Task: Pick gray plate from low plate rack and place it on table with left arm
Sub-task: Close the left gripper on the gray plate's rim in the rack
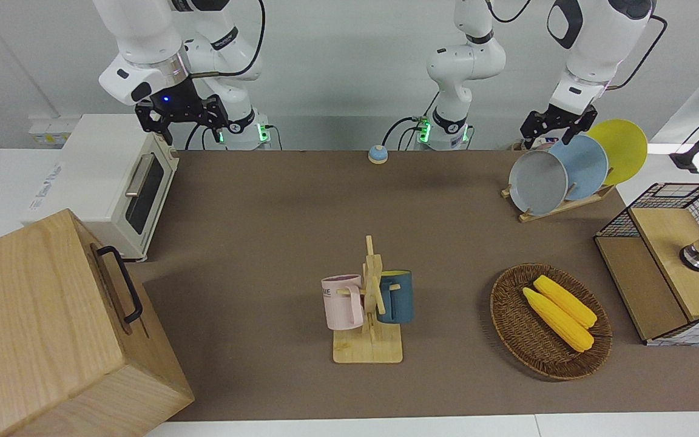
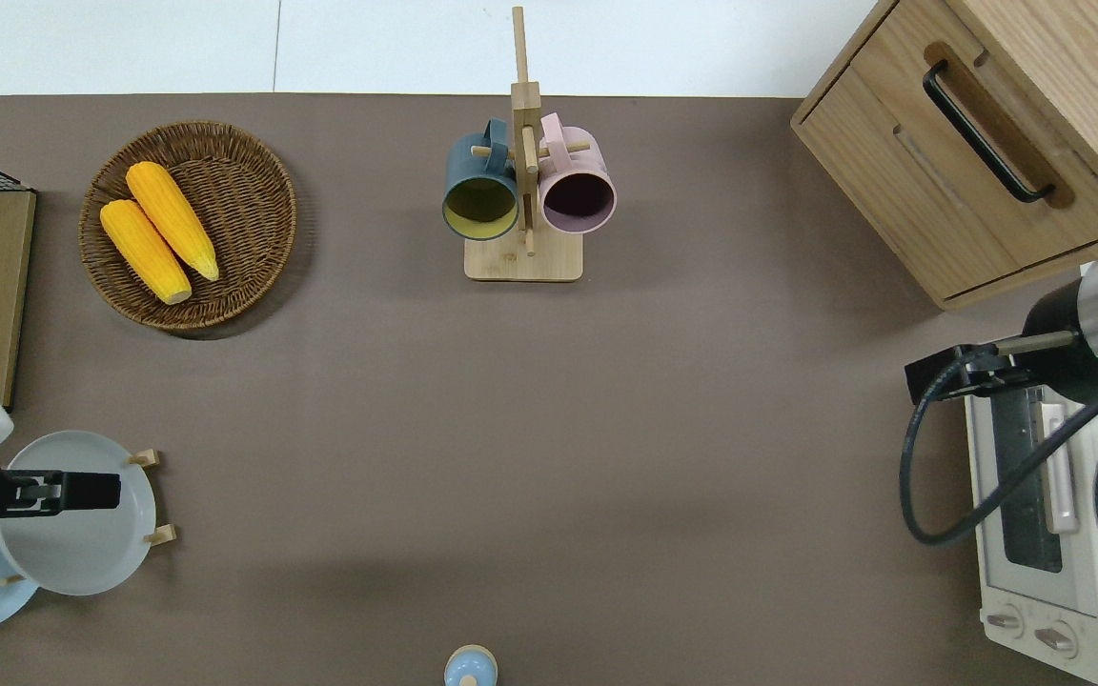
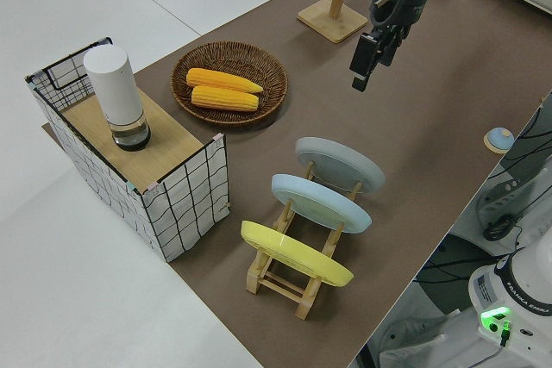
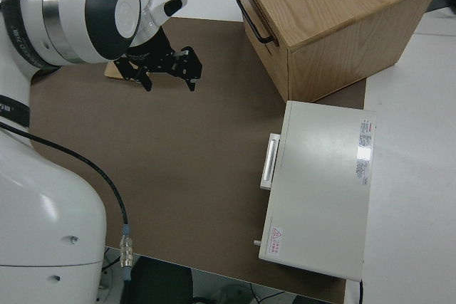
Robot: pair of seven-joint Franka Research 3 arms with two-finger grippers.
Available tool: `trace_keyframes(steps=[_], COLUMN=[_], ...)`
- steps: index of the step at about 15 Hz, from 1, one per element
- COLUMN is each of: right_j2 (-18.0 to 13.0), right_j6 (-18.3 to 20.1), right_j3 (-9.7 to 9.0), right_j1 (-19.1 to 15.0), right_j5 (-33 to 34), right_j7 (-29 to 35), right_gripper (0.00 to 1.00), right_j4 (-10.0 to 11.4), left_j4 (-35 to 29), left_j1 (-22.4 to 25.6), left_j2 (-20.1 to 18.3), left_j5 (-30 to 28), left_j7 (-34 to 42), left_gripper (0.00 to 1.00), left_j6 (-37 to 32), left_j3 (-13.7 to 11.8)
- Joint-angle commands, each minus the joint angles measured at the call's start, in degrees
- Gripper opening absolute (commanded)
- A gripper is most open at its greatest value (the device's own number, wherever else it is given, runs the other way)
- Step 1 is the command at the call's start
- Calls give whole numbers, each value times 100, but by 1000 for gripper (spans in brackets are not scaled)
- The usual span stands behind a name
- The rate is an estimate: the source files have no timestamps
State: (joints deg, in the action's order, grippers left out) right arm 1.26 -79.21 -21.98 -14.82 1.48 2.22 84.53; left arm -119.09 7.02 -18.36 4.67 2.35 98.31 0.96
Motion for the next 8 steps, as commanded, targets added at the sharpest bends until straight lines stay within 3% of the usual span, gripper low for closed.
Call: trace_keyframes(steps=[1, 8], right_j2=[-12, -12], right_j6=[64, 64], right_j3=[-122, -113], right_j1=[-135, -135], right_j5=[37, 37], right_j7=[68, 68], right_gripper=[983, 983], right_j4=[-42, -42], left_j4=[-718, -1686], left_j1=[272, 782], left_j2=[-369, -484], left_j5=[358, 684], left_j7=[-294, -507], left_gripper=[1000, 1000], left_j6=[590, 1646], left_j3=[44, 44])
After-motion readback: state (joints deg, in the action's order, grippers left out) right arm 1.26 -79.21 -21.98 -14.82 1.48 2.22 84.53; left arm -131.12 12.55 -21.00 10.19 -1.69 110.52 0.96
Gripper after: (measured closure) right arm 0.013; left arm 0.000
